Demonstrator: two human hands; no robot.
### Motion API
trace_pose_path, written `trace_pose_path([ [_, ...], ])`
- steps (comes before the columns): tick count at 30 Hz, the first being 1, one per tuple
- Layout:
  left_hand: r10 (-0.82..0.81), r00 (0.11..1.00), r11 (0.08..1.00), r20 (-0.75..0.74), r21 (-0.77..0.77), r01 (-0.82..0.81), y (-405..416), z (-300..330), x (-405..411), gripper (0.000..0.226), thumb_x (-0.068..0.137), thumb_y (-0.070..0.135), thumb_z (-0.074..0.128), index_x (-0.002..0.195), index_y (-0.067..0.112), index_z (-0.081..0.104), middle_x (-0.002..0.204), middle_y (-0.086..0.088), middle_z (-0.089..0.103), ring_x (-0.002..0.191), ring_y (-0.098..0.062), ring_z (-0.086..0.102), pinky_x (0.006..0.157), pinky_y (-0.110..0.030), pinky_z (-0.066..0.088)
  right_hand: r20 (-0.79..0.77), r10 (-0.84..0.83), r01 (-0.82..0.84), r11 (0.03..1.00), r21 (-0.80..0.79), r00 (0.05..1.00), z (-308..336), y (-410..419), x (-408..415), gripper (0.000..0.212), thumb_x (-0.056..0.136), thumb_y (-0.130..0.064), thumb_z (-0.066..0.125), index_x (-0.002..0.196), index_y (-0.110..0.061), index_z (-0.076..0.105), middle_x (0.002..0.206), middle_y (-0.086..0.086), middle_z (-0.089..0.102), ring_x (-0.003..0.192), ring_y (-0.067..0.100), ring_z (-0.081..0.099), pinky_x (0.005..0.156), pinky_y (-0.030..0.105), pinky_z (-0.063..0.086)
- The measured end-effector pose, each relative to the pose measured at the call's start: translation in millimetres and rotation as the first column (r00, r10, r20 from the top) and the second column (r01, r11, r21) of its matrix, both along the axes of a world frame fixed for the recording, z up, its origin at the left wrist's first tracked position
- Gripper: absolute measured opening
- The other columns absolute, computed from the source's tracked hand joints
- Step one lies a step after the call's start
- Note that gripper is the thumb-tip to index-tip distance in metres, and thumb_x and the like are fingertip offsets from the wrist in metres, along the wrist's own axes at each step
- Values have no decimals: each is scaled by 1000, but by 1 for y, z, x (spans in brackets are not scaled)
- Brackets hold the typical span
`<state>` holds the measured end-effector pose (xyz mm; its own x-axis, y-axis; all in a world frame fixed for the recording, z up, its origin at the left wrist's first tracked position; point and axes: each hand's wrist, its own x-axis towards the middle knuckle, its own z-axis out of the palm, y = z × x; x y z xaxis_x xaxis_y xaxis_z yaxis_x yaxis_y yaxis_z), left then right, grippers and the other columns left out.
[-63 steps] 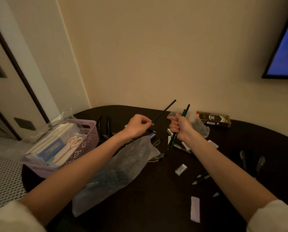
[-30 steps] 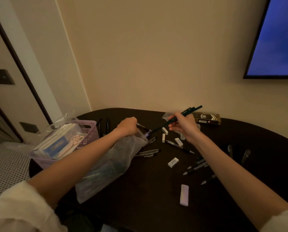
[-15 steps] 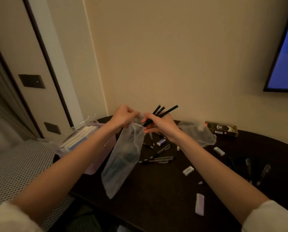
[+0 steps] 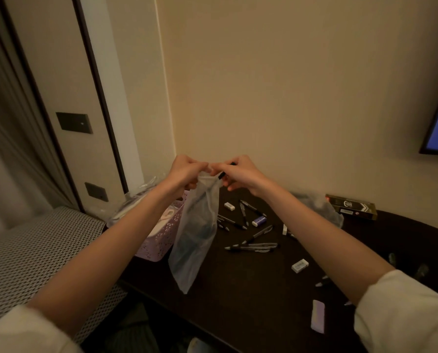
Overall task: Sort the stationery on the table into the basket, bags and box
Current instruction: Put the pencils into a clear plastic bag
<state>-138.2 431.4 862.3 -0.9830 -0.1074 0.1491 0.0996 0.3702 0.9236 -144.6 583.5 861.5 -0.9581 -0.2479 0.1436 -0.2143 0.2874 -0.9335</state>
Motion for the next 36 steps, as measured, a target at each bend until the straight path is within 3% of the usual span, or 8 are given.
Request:
trace_pose_path([
  [7,26,1000,997,10,66,-27,-6,-2,0,17,89,14,65,79,1,68,52,-1,41,32,-6,32,33,-18,25,-90,-79,71,994,-89,993,0,-2,-8,29,92,-27,61,92,1,71,60,3,56,49,10,52,41,18,42],
  [12,-30,999,996,42,80,26,-10,-17,3,13,87,11,63,75,7,58,56,-2,40,38,-10,34,33,-18,26,-43,-218,207,961,-186,975,-15,10,-23,26,97,-20,52,86,-2,68,60,2,55,47,9,50,41,18,41],
  [16,-137,975,988,174,-46,147,6,-51,9,17,94,18,56,84,7,63,55,-1,42,42,-10,38,35,-18,31,52,-261,264,963,-62,964,-37,24,-37,20,94,-18,53,88,-5,68,65,2,56,51,9,52,41,16,42],
  [22,-404,864,910,301,31,414,29,-116,12,29,101,27,47,87,9,64,61,-1,51,47,-7,49,49,-20,44,106,-267,259,962,88,958,-63,35,-58,18,94,-13,52,85,-6,65,66,3,56,55,10,53,44,16,45],
  [25,-479,821,869,310,39,493,27,-117,5,37,98,38,51,103,4,65,66,0,56,54,-8,53,55,-21,45,105,-237,214,957,199,966,-77,32,-76,16,94,-12,54,83,-6,64,69,5,59,61,12,56,57,21,49],
  [28,-522,788,840,327,41,540,14,-110,-8,47,98,48,45,112,8,63,69,-2,61,58,-10,55,54,-21,45,108,-158,115,938,327,982,-86,27,-95,11,93,-13,57,97,-5,63,78,5,62,74,13,60,69,24,52],
  [32,-384,884,918,268,5,397,-7,-96,-40,36,99,40,44,101,12,66,70,-4,62,61,-12,57,55,-22,46,105,-65,8,882,472,992,-79,13,-131,16,93,-14,57,105,-4,62,92,10,63,89,18,62,82,33,55],
  [36,-28,998,971,-48,-240,16,-31,-71,-97,16,97,17,53,101,8,65,74,-2,63,64,-12,60,59,-22,51,68,-43,-1,841,541,997,-79,-19,-169,19,93,-14,56,106,0,62,93,12,63,83,19,60,68,27,54],
])
